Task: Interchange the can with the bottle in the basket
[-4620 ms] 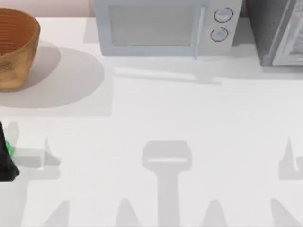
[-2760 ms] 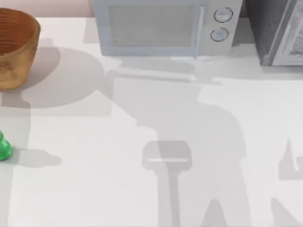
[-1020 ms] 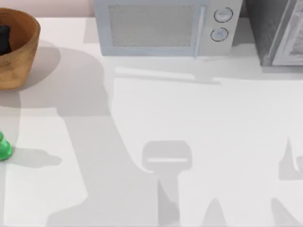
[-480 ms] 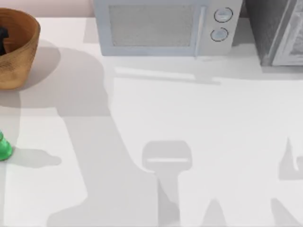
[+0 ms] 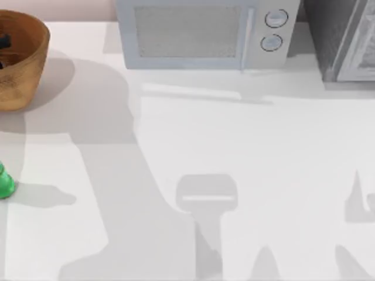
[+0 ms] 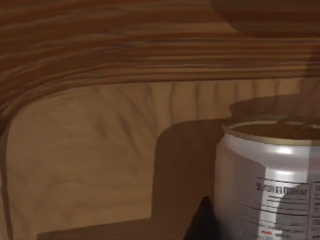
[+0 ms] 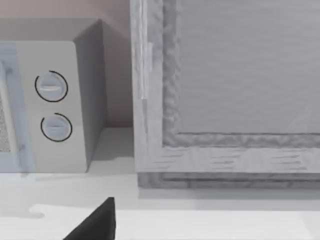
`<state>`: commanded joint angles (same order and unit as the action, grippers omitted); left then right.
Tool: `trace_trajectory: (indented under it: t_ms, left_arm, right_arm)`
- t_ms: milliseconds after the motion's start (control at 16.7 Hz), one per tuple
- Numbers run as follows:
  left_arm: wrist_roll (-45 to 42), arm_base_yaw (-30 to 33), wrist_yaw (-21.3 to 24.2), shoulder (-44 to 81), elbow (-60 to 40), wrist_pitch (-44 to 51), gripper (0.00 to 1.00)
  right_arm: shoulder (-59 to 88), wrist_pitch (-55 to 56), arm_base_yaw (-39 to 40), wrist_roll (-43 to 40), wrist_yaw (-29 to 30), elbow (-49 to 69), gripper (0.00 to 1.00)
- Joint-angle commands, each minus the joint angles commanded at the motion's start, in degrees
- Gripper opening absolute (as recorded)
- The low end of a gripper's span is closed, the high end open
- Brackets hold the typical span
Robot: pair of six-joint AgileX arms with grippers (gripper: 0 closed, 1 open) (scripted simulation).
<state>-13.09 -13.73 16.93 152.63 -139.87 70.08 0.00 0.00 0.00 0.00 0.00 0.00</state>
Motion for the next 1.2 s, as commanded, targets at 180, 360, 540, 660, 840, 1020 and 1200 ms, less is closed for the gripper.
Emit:
trace_trajectory:
  t_ms: [180,360,540,660,840,1020,1200]
  left_arm:
    - [0.0,0.0,0.0,0.0,0.0,0.0,0.0]
    - [0.0,0.0,0.0,0.0,0.0,0.0,0.0]
    - [0.0,0.2,0.1,-4.7,2.9,0.2,0.0]
    - [0.8,0.2,-0.9,-7.6,5.7,-1.0,0.0]
    - [2.2,0.7,-3.4,-16.5,14.1,-4.8,0.0]
    - [3.6,2.0,-6.5,-30.9,26.9,-11.2,0.0]
    - [4.8,4.0,-9.6,-49.5,42.9,-19.2,0.0]
  right_arm:
    - [0.0,0.0,0.0,0.0,0.0,0.0,1.0]
    - [0.0,0.0,0.0,0.0,0.0,0.0,1.0]
    - [0.0,0.0,0.0,0.0,0.0,0.0,1.0]
    - [0.0,0.0,0.0,0.0,0.0,0.0,1.0]
    - [0.0,0.0,0.0,0.0,0.0,0.0,1.0]
    - [0.0,0.0,0.0,0.0,0.0,0.0,1.0]
    - [0.0,0.0,0.0,0.0,0.0,0.0,1.0]
